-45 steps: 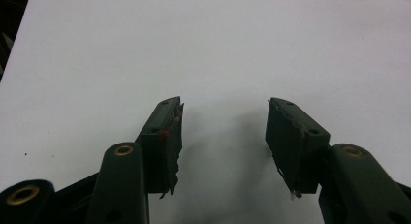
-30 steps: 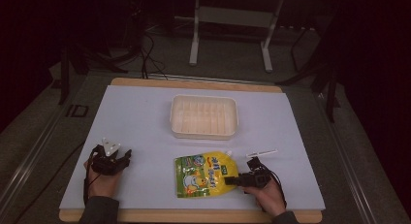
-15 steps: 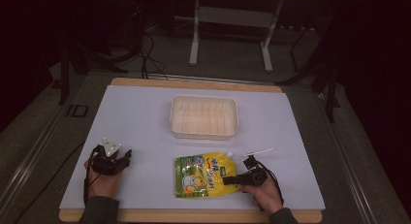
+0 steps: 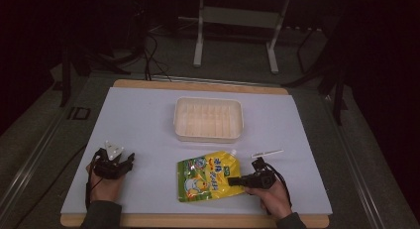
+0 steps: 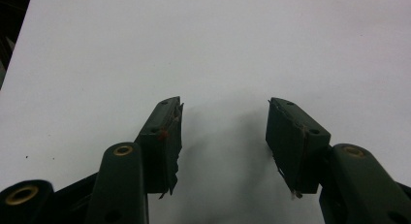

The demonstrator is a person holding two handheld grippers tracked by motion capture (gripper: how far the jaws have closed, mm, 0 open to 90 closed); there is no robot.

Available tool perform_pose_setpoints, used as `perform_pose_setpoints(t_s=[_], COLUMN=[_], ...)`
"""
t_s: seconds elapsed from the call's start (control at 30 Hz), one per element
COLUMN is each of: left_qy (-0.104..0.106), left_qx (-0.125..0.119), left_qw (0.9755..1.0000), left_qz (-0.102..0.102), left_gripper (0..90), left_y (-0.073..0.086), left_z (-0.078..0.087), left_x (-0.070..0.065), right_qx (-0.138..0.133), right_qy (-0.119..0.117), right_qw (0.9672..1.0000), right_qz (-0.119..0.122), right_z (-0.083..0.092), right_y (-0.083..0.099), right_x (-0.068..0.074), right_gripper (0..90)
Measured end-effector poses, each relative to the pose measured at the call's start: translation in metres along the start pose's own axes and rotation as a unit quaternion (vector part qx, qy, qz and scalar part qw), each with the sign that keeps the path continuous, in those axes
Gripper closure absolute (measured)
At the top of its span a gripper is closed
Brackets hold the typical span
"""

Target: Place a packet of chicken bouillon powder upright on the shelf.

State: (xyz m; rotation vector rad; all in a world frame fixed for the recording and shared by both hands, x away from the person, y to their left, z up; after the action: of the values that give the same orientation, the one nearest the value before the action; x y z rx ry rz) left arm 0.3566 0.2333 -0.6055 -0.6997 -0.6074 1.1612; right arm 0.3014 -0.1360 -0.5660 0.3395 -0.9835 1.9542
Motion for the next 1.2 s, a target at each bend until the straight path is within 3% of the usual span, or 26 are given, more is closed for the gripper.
perform_pose_setpoints(t_s=[0.27,0.73,1.2], left_qy=[0.000,-0.001,0.000], left_qx=[0.000,0.000,-0.003], left_qw=[1.0000,1.0000,1.0000], left_qz=[-0.001,-0.001,0.001], left_gripper=[46.7,46.7,46.6], left_y=[0.000,0.000,-0.001], left_z=[0.000,0.000,0.000], left_x=[0.000,0.000,0.000], right_qx=[-0.019,-0.053,-0.064], right_qy=[-0.021,-0.081,-0.088], right_qw=[0.9995,0.9945,0.9903], right_qz=[0.015,0.040,0.086], right_z=[0.007,0.013,0.010], right_y=[-0.010,-0.028,-0.045], right_x=[0.014,0.043,0.068], right_gripper=[90.0,90.0,90.0])
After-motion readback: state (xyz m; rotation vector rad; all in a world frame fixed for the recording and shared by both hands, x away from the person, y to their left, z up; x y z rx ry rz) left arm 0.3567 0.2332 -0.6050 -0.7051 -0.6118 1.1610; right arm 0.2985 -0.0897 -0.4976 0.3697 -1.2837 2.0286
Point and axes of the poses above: each handheld gripper's, and its own axes: z roughly backward along the jaws, y roughly out of its underside, x roughly to its left, the point moved 10 cm from there along -z, roughly forward along the jaws, and after that the axes turned 4 degrees about y, right-handed, at the moved point
